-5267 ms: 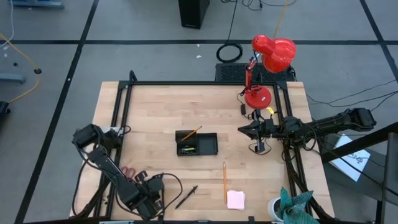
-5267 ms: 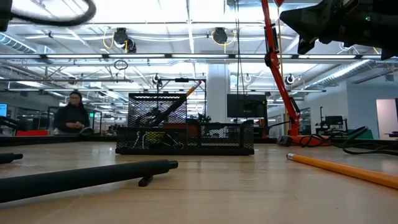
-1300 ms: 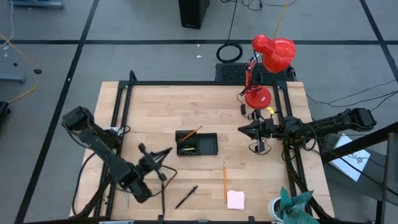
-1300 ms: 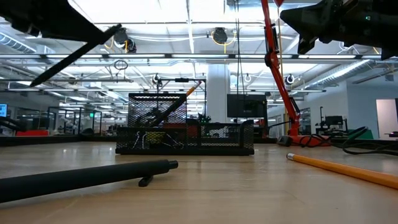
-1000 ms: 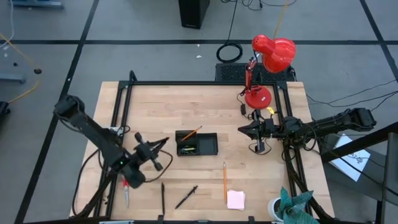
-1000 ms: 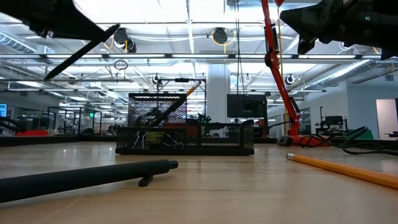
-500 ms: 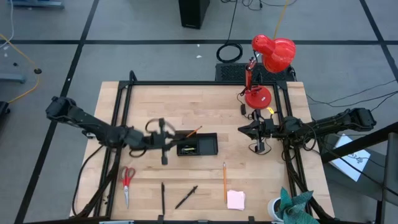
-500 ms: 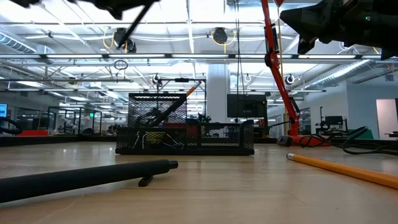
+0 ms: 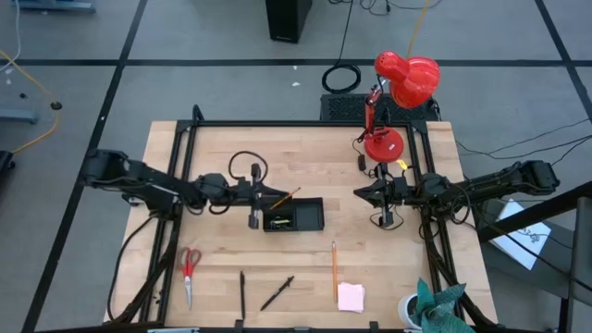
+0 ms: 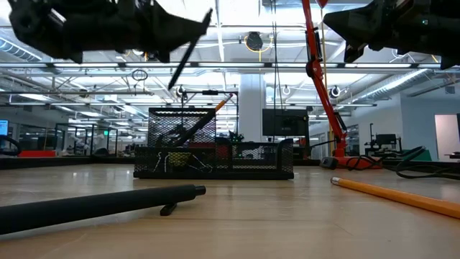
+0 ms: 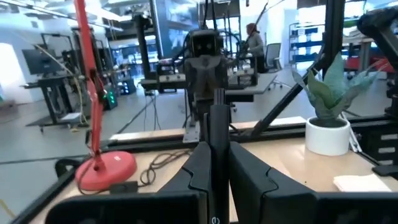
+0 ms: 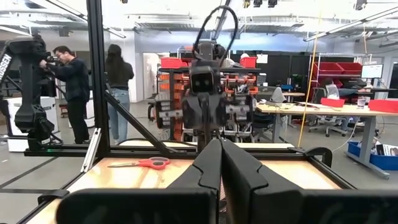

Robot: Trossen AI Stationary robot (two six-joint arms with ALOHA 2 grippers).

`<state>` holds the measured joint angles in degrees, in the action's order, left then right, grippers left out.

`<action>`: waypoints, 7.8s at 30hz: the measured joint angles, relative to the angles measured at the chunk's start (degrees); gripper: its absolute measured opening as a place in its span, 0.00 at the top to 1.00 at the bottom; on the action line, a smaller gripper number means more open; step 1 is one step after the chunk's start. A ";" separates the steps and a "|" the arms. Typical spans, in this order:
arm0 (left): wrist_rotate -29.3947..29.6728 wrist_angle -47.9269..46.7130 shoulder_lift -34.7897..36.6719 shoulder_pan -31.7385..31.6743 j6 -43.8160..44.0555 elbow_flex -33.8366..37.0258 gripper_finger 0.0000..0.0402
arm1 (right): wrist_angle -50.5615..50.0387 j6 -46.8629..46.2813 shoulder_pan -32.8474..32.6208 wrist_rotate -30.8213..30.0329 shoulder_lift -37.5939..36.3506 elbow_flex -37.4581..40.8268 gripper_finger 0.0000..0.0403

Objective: Pick and place office supplies into organizer
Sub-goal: Put the black pen into the mesh desk organizer

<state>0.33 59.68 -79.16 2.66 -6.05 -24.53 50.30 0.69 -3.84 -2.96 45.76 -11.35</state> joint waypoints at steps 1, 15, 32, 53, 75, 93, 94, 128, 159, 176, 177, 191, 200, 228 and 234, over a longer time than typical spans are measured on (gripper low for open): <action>-0.59 1.69 -1.70 -0.30 0.04 0.00 0.91 | -0.01 0.02 -0.02 -0.12 0.01 0.00 0.99; 0.15 7.97 -14.80 -2.93 4.85 0.00 0.91 | -0.44 0.00 0.00 -0.18 0.01 0.00 0.99; 4.76 5.11 -17.30 -2.96 8.17 -0.07 0.91 | -0.42 0.00 -0.02 -0.18 0.02 0.00 0.99; 4.78 2.18 -17.19 -2.91 15.22 -0.17 0.78 | -0.39 -0.24 0.00 -0.11 0.02 0.00 0.99; 18.09 -43.54 1.31 6.11 17.88 -14.04 0.71 | -0.43 -0.17 -0.01 0.04 0.01 -0.02 0.99; 12.19 -91.28 -20.24 37.98 72.48 -43.30 0.71 | -1.27 -1.55 -0.02 0.09 0.00 -0.02 0.99; 11.45 -88.79 -21.82 38.96 73.10 -43.30 0.71 | -1.37 -1.59 -0.02 0.09 0.01 -0.01 0.99; 10.65 -88.41 -29.65 47.99 94.69 -43.39 0.71 | -1.72 -2.00 -0.02 0.06 0.01 0.00 0.99; 19.87 -89.56 -26.18 43.63 83.47 -43.28 0.71 | -1.29 -2.03 -0.02 0.06 0.00 -0.01 0.99; 5.91 -88.08 -31.68 47.64 93.92 -43.53 0.71 | -1.40 -2.50 -0.02 0.06 0.00 0.00 0.99; 5.22 -89.34 -31.68 48.03 95.06 -43.62 0.71 | -1.40 -2.55 -0.02 0.06 0.00 0.00 0.99; -0.01 -97.01 -31.55 49.72 97.85 -43.63 0.71 | -1.36 -2.58 -0.02 0.06 0.01 0.00 0.99; -0.78 -97.65 -31.67 49.74 96.51 -43.50 0.71 | -1.33 -2.58 -0.02 0.06 0.00 0.00 0.99; 15.01 -112.73 -31.88 41.36 83.81 -55.33 0.71 | -1.25 -2.45 -0.02 0.05 0.00 -0.02 0.99; 8.70 -123.44 -31.80 40.26 91.86 -55.44 0.71 | -1.27 -2.43 -0.02 0.06 0.02 0.00 0.99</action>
<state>9.03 -63.76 -110.96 42.92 85.81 -79.97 49.04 -1.74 -3.86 -2.90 45.78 -11.35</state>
